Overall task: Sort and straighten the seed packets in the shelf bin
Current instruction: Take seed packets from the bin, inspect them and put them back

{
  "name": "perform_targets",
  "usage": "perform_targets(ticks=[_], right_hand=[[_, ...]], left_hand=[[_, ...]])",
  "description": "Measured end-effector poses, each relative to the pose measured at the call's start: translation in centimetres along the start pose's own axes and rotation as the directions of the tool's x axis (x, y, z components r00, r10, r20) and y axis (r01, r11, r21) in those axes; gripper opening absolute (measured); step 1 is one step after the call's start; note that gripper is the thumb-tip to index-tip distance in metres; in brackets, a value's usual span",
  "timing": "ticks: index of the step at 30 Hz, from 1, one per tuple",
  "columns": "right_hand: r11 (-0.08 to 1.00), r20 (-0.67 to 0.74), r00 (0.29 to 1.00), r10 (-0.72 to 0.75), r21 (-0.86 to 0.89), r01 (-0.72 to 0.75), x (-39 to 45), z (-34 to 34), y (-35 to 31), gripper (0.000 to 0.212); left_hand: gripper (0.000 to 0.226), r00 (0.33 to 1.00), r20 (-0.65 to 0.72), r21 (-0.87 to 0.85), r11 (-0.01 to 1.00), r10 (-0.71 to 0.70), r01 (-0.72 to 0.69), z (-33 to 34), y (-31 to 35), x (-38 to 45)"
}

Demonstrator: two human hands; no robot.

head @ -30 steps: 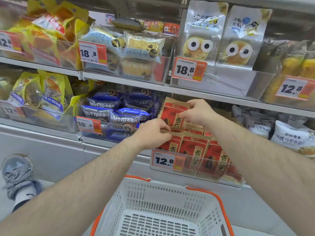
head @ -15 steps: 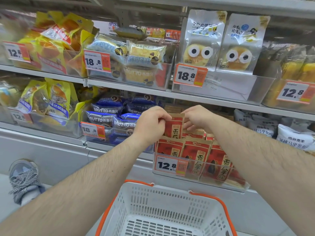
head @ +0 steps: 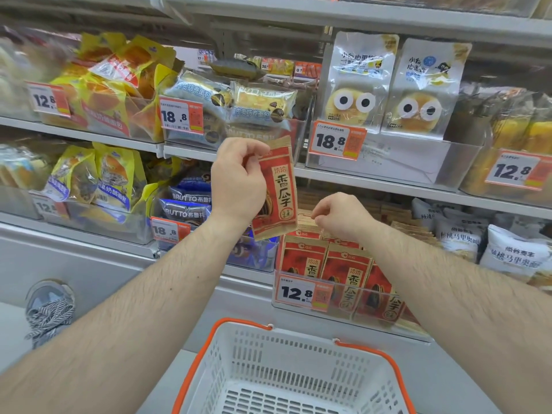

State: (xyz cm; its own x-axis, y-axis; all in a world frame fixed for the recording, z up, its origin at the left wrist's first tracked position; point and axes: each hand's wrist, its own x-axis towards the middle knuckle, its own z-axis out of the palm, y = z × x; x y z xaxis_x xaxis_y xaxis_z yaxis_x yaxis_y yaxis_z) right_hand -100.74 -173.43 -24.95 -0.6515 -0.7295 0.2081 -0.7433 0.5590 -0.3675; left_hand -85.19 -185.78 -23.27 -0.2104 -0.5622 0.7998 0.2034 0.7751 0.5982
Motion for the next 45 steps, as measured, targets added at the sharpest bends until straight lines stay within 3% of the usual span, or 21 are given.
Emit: perform_targets(ticks=[2, 4, 9, 14, 19, 22, 26, 28, 29, 34, 39, 45], right_hand=[[0.998, 0.074, 0.997, -0.002, -0.062, 0.007, -0.1, 0.4, -0.2, 0.013], [0.992, 0.163, 0.986, 0.031, -0.125, -0.011, -0.2, 0.8, -0.3, 0.020], [0.993, 0.207, 0.977, 0.053, -0.117, -0.029, -0.6, 0.7, -0.3, 0.031], [0.998, 0.023, 1.000, 0.020, 0.064, -0.021, -1.5, 0.5, -0.8, 0.013], [0.990, -0.146, 0.988, -0.051, 0.123, 0.069, -4.7, 0.8, -2.3, 0.019], [0.968, -0.141, 0.987, -0.081, 0.226, 0.111, -7.3, 1.7, -2.4, 0.025], [0.887, -0.070, 0.997, 0.032, 0.461, 0.004, -9.6, 3.8, -1.2, 0.020], [0.821, 0.007, 0.993, 0.119, 0.562, -0.102, -10.4, 5.1, -0.3, 0.009], [0.792, 0.047, 0.988, 0.148, 0.593, -0.147, -10.8, 5.8, 0.0, 0.014], [0.696, 0.155, 0.974, 0.162, 0.682, -0.224, -12.7, 7.8, 1.5, 0.006], [0.686, 0.159, 0.974, 0.160, 0.691, -0.226, -14.1, 8.9, 2.6, 0.016], [0.623, 0.204, 0.956, 0.212, 0.725, -0.293, -15.4, 8.7, 2.4, 0.034]], left_hand=[[0.032, 0.999, 0.001, -0.026, 0.998, -0.053, 0.053, -0.8, 0.3, -0.2], [0.039, 0.993, 0.015, -0.051, 0.991, -0.120, 0.121, -1.5, 0.5, -1.0], [0.038, 0.965, 0.071, -0.062, 0.965, -0.252, 0.256, -2.3, -0.1, -3.5], [0.035, 0.920, 0.179, -0.037, 0.932, -0.350, 0.362, -2.5, -0.2, -5.6], [0.038, 0.837, 0.279, -0.104, 0.851, -0.471, 0.514, -2.2, -0.6, -9.3], [0.039, 0.791, 0.312, -0.105, 0.808, -0.526, 0.579, -1.8, -1.2, -11.8], [0.038, 0.703, 0.364, -0.140, 0.710, -0.611, 0.690, -1.2, -1.4, -14.4], [0.039, 0.683, 0.381, -0.161, 0.683, -0.623, 0.712, -0.8, -1.3, -15.2], [0.038, 0.675, 0.388, -0.172, 0.670, -0.627, 0.722, -0.7, -1.2, -15.6], [0.042, 0.585, 0.443, -0.313, 0.494, -0.680, 0.811, 0.0, 0.1, -17.2], [0.014, 0.445, 0.455, -0.301, 0.337, -0.772, 0.892, 0.1, 0.1, -19.0], [0.029, 0.327, 0.493, -0.333, 0.172, -0.807, 0.927, 0.1, 0.2, -20.5]])
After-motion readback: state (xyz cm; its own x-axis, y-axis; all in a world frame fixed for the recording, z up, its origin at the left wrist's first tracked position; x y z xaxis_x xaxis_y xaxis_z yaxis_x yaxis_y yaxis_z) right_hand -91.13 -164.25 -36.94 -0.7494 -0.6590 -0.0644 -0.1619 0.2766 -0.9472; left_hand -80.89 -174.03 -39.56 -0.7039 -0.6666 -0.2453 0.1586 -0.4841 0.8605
